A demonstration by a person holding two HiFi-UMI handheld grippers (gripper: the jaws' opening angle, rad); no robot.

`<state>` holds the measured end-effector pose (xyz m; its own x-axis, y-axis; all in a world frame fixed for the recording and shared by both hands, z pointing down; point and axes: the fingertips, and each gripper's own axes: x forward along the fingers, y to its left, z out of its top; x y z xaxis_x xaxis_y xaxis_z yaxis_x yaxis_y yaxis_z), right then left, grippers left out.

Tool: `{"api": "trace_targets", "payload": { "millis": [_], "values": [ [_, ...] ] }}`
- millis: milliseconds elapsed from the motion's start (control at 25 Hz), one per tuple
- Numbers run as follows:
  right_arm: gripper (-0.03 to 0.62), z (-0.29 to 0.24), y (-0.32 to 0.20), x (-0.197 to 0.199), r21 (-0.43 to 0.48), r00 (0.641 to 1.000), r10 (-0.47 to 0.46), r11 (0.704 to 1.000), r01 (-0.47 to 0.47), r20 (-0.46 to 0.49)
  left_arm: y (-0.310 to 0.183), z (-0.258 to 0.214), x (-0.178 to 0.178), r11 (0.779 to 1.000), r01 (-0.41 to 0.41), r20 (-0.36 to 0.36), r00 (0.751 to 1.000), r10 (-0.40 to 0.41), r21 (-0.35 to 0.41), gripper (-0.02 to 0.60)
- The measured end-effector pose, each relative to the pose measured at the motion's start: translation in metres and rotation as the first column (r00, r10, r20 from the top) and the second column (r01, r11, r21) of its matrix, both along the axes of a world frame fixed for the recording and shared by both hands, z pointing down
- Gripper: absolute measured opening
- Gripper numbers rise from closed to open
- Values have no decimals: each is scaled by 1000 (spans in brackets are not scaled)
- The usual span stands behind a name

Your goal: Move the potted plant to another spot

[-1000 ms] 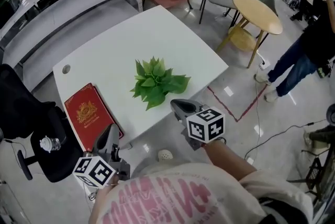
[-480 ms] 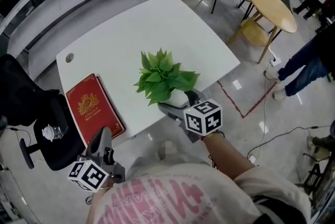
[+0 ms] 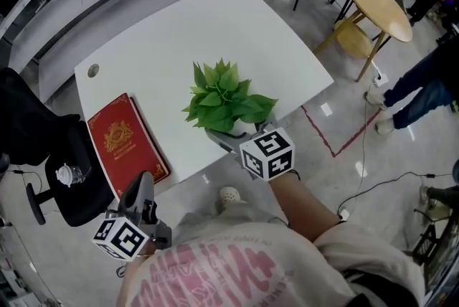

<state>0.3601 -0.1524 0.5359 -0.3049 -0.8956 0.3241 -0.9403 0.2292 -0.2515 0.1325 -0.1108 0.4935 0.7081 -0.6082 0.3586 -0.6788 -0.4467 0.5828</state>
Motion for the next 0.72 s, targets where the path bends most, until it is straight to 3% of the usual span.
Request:
{"api": "trace_targets", "payload": {
  "millis": [240,480,720],
  "values": [
    [545,-9,-7,2,78,999,15,997,-12,-40,1,0,-3,1000,13,7,1000,-13,-2,3],
    [541,-6,-11,5,63,995,43,997,-38,-90,-2,-3,-9,1000,26,0,1000,-26,7,3],
    [494,-5,-11,10,52,992,65,997,-60,-104,0,-5,-16,999,45,1,999,-45,12,3]
  ]
}}
